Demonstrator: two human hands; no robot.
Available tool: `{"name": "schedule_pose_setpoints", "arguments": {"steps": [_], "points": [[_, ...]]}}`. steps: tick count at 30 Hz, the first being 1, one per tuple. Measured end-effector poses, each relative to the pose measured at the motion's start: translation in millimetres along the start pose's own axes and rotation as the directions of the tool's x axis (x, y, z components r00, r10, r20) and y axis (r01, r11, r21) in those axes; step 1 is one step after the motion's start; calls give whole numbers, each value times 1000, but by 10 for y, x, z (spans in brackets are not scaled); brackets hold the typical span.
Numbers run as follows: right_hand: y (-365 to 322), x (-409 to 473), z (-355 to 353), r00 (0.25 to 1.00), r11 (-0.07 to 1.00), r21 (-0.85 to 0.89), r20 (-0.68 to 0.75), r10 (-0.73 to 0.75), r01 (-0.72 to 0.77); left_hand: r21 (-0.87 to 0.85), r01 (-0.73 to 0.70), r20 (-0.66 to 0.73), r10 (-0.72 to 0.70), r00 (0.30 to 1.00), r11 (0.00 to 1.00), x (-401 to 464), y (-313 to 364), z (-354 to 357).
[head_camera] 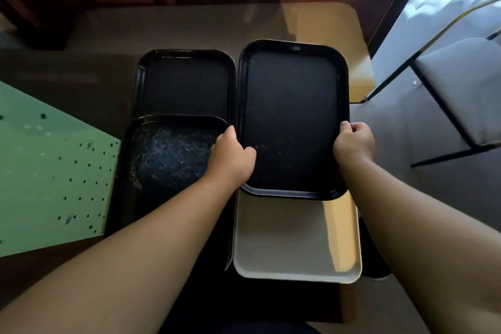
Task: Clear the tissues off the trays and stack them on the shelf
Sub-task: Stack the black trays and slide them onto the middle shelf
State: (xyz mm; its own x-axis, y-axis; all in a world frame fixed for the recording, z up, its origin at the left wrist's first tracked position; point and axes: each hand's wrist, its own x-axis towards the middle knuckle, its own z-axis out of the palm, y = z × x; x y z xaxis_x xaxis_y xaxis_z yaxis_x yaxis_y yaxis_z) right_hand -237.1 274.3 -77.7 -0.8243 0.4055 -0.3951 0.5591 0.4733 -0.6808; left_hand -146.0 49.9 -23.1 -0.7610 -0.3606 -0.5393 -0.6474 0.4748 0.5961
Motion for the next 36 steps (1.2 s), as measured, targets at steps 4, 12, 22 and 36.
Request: {"name": "schedule_pose_setpoints", "arguments": {"steps": [4,12,22,36], "points": [[-5,115,52,1000,995,-94,-11,-15,14,116,-36,10,36,999,993,115,31,76],[98,115,134,995,989,-144,-89,-43,30,239,-51,75,33,997,970,148,-12,131],[8,184,27,991,983,-152,74,111,-99,300,-25,266,-58,962,954,103,108,224],[32,-407,-499,987,965,253,158,26,-66,-151,-16,-43,9,999,988,-381,-318,-276]]}}
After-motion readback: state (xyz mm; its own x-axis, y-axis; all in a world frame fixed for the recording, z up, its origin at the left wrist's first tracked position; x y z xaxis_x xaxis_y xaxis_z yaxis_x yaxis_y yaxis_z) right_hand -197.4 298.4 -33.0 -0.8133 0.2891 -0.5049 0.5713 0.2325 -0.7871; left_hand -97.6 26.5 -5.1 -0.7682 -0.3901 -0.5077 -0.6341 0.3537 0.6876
